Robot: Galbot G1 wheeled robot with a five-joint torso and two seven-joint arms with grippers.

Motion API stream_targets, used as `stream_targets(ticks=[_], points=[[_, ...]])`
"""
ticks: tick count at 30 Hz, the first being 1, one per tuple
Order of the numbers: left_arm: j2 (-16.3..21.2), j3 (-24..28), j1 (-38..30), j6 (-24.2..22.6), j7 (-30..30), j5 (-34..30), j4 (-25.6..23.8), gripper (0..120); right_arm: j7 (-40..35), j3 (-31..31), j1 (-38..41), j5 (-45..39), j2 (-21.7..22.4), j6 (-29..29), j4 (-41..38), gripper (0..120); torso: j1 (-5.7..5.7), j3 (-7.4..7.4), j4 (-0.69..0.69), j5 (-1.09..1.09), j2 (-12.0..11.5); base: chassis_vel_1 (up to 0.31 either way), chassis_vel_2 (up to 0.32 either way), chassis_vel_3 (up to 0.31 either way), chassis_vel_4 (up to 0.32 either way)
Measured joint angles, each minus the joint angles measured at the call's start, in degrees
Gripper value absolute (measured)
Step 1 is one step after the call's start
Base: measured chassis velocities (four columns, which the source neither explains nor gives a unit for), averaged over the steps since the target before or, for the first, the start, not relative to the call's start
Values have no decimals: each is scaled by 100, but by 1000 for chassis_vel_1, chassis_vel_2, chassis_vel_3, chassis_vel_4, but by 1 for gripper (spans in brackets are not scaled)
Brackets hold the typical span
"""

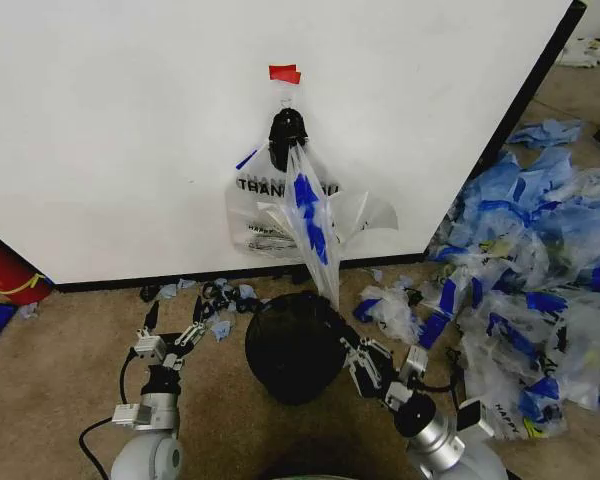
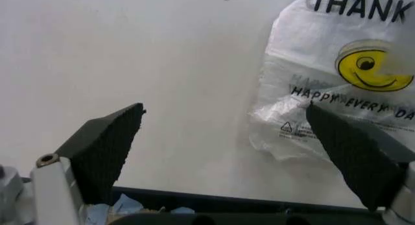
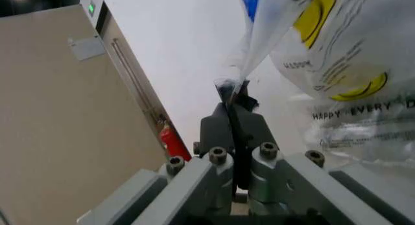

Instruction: Pick up the garbage bag from the wall and place it over the trash bin.

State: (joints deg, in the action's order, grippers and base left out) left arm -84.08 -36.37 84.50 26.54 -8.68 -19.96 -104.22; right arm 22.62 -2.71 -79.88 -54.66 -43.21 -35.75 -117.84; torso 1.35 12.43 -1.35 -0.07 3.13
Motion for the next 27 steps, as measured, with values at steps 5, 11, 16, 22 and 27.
stream_targets(ticks=[5,11,16,22,27], points=[[-1,-12,42,20,-1,1,-59,99,109,31,-263,150,-29,-114,38,0,0,0,0,0,0,0,0,0,0],[3,-22,90,43,-1,4,-113,99,226,169,-555,297,-94,-249,63,0,0,0,0,0,0,0,0,0,0],[-5,-31,105,69,-3,13,-119,99,426,423,-890,294,-107,-380,72,0,0,0,0,0,0,0,0,0,0],[-38,-25,97,77,-5,31,-97,99,615,578,-1188,277,-141,-547,158,0,0,0,0,0,0,0,0,0,0],[-53,-23,95,79,-6,37,-86,99,713,638,-1329,272,-176,-663,221,0,0,0,0,0,0,0,0,0,0]])
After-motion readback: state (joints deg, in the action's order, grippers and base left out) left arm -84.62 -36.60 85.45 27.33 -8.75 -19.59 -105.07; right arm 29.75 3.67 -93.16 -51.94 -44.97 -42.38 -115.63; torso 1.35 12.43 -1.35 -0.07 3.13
